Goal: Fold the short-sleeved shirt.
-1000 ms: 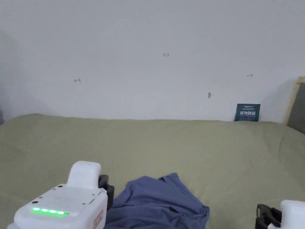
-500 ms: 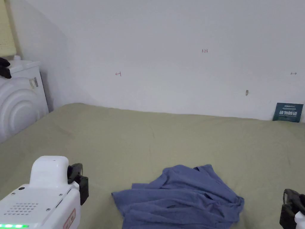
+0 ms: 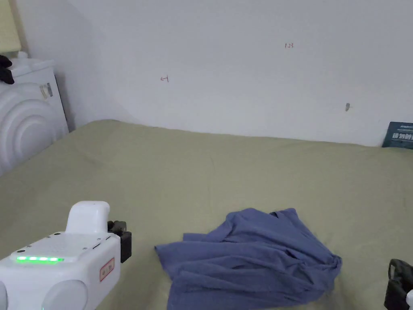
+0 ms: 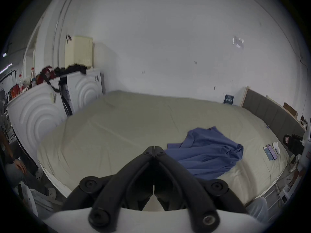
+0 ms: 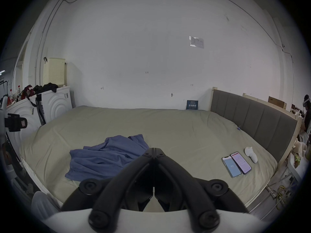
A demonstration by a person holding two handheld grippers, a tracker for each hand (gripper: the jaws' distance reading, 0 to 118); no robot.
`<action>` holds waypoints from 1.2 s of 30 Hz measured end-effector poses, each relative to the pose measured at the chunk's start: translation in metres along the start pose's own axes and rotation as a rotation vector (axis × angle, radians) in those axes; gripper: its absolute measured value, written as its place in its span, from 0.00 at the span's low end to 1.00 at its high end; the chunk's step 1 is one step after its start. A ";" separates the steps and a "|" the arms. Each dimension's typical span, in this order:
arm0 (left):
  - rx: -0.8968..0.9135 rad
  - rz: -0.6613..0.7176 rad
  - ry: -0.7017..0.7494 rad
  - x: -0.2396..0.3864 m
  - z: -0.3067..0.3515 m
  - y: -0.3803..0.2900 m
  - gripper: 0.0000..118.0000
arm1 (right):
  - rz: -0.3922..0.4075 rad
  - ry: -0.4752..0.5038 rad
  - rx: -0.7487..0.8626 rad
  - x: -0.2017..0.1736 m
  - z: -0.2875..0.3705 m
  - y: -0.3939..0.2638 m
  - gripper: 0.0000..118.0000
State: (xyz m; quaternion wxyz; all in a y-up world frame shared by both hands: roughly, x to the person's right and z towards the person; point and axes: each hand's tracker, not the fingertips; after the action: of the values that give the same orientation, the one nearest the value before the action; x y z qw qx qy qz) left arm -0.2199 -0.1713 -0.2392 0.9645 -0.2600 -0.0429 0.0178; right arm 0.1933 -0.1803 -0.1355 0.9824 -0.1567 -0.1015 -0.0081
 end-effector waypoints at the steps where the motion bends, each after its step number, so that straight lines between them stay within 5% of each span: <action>1: -0.033 0.010 -0.018 -0.004 -0.016 0.000 0.00 | -0.002 0.000 -0.014 0.000 -0.005 -0.002 0.02; 7: -0.259 -0.034 -0.088 -0.005 -0.126 -0.008 0.00 | 0.022 -0.006 -0.094 -0.003 -0.043 -0.015 0.02; 8: -0.289 -0.037 -0.098 -0.006 -0.146 -0.009 0.20 | 0.026 -0.010 -0.103 -0.003 -0.049 -0.018 0.02; 10: -0.360 -0.051 -0.080 -0.006 -0.184 -0.012 0.93 | 0.028 -0.014 -0.130 -0.002 -0.061 -0.022 0.02; 11: -0.405 -0.057 -0.077 -0.005 -0.203 -0.014 0.98 | 0.021 -0.013 -0.146 -0.001 -0.067 -0.025 0.02; 16: -0.481 -0.078 -0.014 -0.020 -0.293 -0.063 0.96 | 0.028 -0.026 -0.217 0.004 -0.087 -0.037 0.02; 22: -0.486 -0.154 -0.007 0.014 -0.274 -0.035 0.92 | 0.028 -0.031 -0.265 0.011 -0.097 -0.045 0.02; 24: -0.455 -0.169 -0.079 0.016 -0.258 -0.029 0.55 | 0.037 -0.013 -0.283 0.013 -0.101 -0.046 0.02; 26: -0.476 -0.134 -0.126 0.008 -0.259 -0.028 0.00 | 0.006 -0.001 -0.305 0.018 -0.109 -0.043 0.02; 35: -0.493 -0.089 -0.118 0.016 -0.250 -0.027 0.00 | 0.049 -0.023 -0.349 0.037 -0.205 -0.009 0.02; 36: -0.493 -0.093 -0.116 0.018 -0.250 -0.028 0.00 | 0.053 0.012 -0.391 0.038 -0.225 -0.006 0.08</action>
State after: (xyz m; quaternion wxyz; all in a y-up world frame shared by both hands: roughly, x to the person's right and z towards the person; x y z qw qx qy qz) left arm -0.1781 -0.3198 -0.4390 0.8676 -0.4837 -0.1130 -0.0226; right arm 0.2748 -0.2553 -0.3348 0.9337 -0.3471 -0.0881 -0.0026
